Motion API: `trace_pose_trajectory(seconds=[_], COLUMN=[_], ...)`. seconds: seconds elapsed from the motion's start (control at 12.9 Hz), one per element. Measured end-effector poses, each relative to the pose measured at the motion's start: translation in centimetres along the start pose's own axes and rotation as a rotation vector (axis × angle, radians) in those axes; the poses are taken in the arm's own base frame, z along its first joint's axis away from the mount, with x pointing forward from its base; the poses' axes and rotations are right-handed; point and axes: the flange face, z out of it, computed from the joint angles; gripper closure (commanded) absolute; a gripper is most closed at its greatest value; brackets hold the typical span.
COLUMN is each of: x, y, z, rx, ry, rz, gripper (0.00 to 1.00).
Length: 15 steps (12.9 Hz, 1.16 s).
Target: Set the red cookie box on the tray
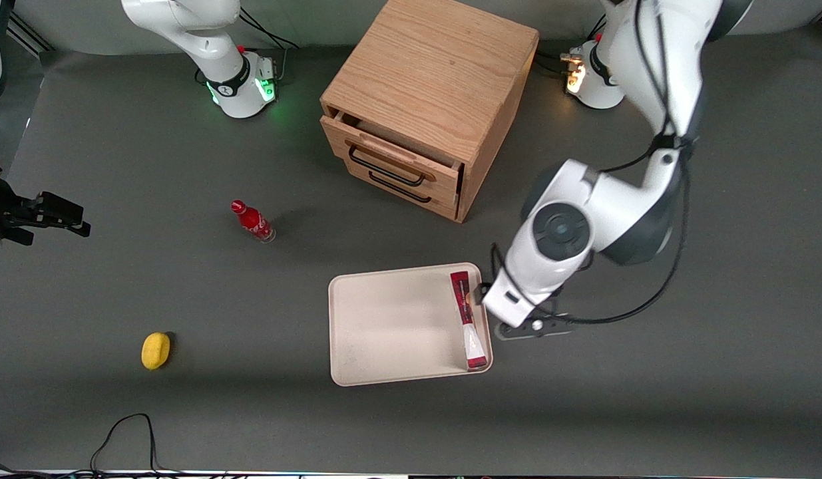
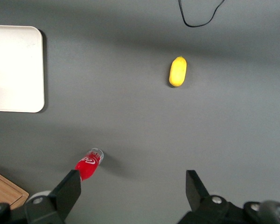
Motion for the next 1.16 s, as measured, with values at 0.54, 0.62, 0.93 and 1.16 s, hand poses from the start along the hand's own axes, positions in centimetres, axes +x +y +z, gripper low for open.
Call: trace_pose_trajectory(seconds=[0.54, 0.62, 0.93, 1.16], x=[-6.2, -6.6, -8.2, -8.4], y=[-20.0, -23.2, -32.3, -34.8], z=[-10.8, -11.9, -15.9, -16.7], rx=[0.082, 0.08, 0.068, 0.057], ry=[-0.092, -0.104, -0.122, -0.121], rz=[0.121, 0.125, 0.063, 0.047], gripper=[0.0, 0.0, 0.0, 0.0])
